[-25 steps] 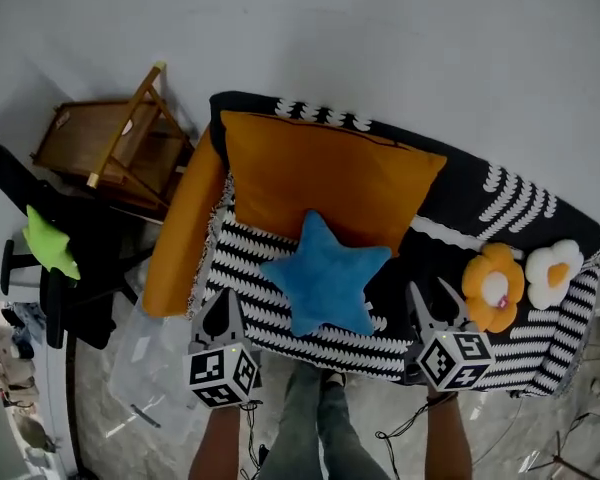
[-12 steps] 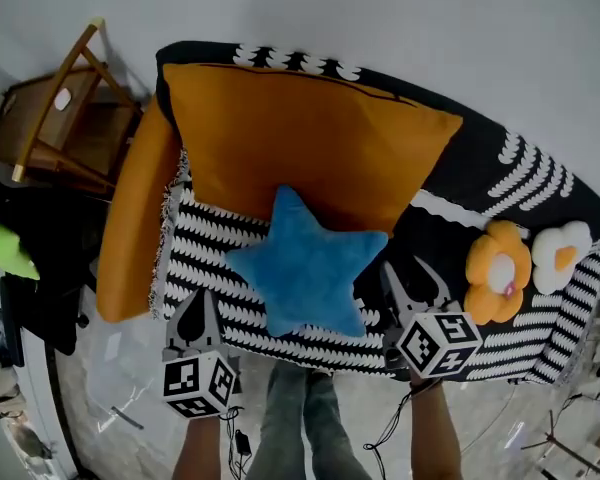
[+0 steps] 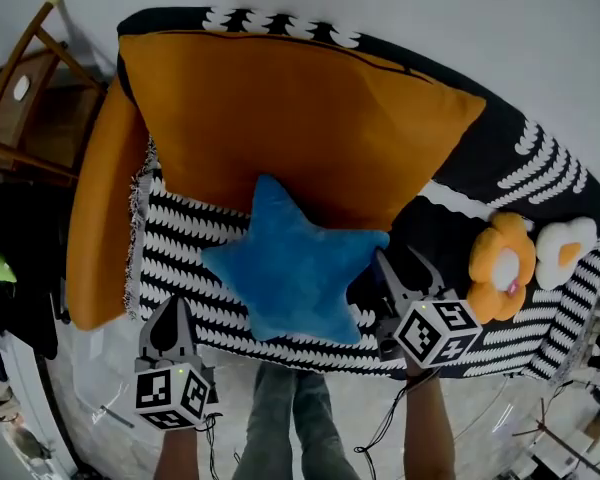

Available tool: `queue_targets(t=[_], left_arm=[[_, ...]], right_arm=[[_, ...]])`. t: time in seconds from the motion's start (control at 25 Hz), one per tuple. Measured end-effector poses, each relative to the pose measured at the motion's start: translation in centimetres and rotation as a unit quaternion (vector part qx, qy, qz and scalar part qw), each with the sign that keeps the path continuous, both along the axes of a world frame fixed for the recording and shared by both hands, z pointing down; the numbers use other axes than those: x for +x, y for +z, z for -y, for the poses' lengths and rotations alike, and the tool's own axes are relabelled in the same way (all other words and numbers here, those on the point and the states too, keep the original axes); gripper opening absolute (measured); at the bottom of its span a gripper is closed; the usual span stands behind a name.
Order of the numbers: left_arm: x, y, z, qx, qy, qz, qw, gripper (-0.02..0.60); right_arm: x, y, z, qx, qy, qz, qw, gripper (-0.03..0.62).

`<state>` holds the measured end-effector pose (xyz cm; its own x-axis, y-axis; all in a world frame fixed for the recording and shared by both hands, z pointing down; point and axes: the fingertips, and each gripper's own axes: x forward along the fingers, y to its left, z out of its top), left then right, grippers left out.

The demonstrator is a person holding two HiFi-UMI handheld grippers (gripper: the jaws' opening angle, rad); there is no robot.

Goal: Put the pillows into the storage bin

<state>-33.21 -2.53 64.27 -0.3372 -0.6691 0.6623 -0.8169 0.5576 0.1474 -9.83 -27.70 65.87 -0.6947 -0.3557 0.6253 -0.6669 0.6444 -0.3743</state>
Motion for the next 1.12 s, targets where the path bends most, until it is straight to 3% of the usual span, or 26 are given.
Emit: queue_targets(t=[0.44,0.76,1.12], left_arm=[[-1.3,1.2,2.0,-0.015,0.014,-0.01,0.9997,0.006],[-1.5,1.9,1.7,-0.026,0.018,-0.013,0.9994,0.006],[-0.9,1.4,0.9,-0.031,0.009,-0.014,0.9994,0.006]], right_arm=[[-1.1,1.8,0.8,-0.064,-0.04,0.043,0.996,0.189],[-2.4,2.7,0.6,-0.112,-0.077,0.098,0.986,0.162],[-3.0,2.1,-0.3,-0.103,-0.119,0.088,0.984,0.092]])
